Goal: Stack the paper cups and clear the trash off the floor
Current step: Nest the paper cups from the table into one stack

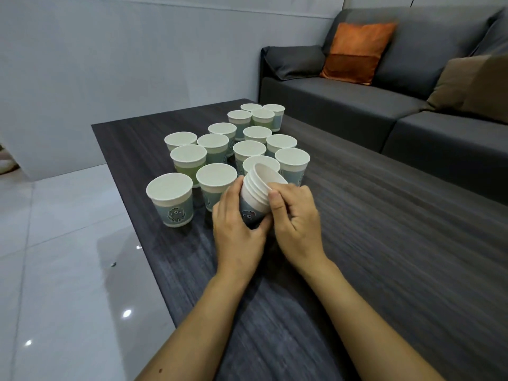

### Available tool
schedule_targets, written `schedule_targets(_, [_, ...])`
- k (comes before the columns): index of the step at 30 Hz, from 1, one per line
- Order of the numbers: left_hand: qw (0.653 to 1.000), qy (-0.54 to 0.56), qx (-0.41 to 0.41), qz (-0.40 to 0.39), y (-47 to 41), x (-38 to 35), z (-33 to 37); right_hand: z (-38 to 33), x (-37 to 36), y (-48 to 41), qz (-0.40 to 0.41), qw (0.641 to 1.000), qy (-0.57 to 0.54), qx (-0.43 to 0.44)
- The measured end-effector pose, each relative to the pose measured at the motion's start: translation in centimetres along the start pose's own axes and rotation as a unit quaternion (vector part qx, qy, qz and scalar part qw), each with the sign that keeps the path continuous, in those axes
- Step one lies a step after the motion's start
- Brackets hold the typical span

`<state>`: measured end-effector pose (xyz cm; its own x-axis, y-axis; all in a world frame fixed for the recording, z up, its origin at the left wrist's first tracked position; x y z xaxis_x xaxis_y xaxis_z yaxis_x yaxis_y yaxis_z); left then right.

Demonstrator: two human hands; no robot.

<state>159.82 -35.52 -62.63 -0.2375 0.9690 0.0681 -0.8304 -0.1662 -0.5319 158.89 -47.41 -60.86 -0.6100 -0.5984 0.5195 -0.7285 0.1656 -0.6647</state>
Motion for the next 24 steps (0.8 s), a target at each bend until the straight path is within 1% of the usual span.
schedule_targets(4, [0.999,0.016,0.023,0.029,-0.1,0.8,-0.1,-1.3,-1.1,0.2,-0.053,0.998,0.004,0.034])
schedule_targets(5, [0.999,0.016,0.025,0.04,-0.1,1.4,0.0,-1.8,-1.4,0.2,-0.071,0.996,-0.016,0.041])
schedule_targets(7, [0.998,0.012,0.026,0.062,0.0,2.8,0.5,-2.5,-1.9,0.2,-0.092,0.99,-0.106,0.022])
schedule_targets(9, [0.997,-0.007,0.012,0.071,0.4,4.4,1.3,-2.6,-1.9,-0.1,-0.058,0.979,-0.192,-0.029])
schedule_targets(10, [0.997,-0.024,-0.004,0.072,0.7,5.3,1.8,-2.7,-1.9,-0.5,-0.026,0.977,-0.208,-0.047])
schedule_targets(12, [0.996,-0.05,-0.018,0.07,1.3,6.3,2.2,-2.4,-2.1,-1.2,0.014,0.977,-0.201,-0.073])
schedule_targets(14, [0.995,-0.054,0.005,0.082,1.4,7.6,1.0,-2.7,-4.0,-1.9,-0.015,0.982,-0.171,-0.08])
schedule_targets(15, [0.995,-0.039,0.034,0.085,1.3,7.8,0.2,-2.5,-4.9,-1.9,-0.04,0.986,-0.143,-0.073])
schedule_targets(17, [0.991,0.01,0.093,0.092,0.9,8.4,-1.6,-2.8,-6.7,-1.6,-0.083,0.991,-0.099,-0.04])
schedule_targets(18, [0.99,0.025,0.106,0.09,0.6,8.4,-2.2,-2.9,-7.2,-1.6,-0.097,0.991,-0.088,-0.022])
schedule_targets(20, [0.99,0.031,0.111,0.084,0.5,8.3,-2.7,-3.1,-7.8,-1.5,-0.118,0.99,-0.077,0.011])
schedule_targets(22, [0.989,0.042,0.117,0.084,0.5,8.3,-3.1,-3.3,-8.4,-1.3,-0.146,0.988,-0.042,0.04])
schedule_targets(24, [0.987,0.055,0.127,0.083,0.6,8.3,-3.4,-3.3,-8.7,-1.0,-0.146,0.988,-0.01,0.053])
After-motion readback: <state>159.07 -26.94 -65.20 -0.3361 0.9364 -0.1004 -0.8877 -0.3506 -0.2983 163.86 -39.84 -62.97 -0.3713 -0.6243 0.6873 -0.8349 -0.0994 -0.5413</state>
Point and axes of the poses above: each hand's wrist, its own y-axis away from the middle knuckle, its own x-axis out of the back of the hand, z = x × y, the point moved 8 cm from there along -y, towards the middle knuckle, and after that the axes turned 15 degrees about y, right-handed, at the moved point
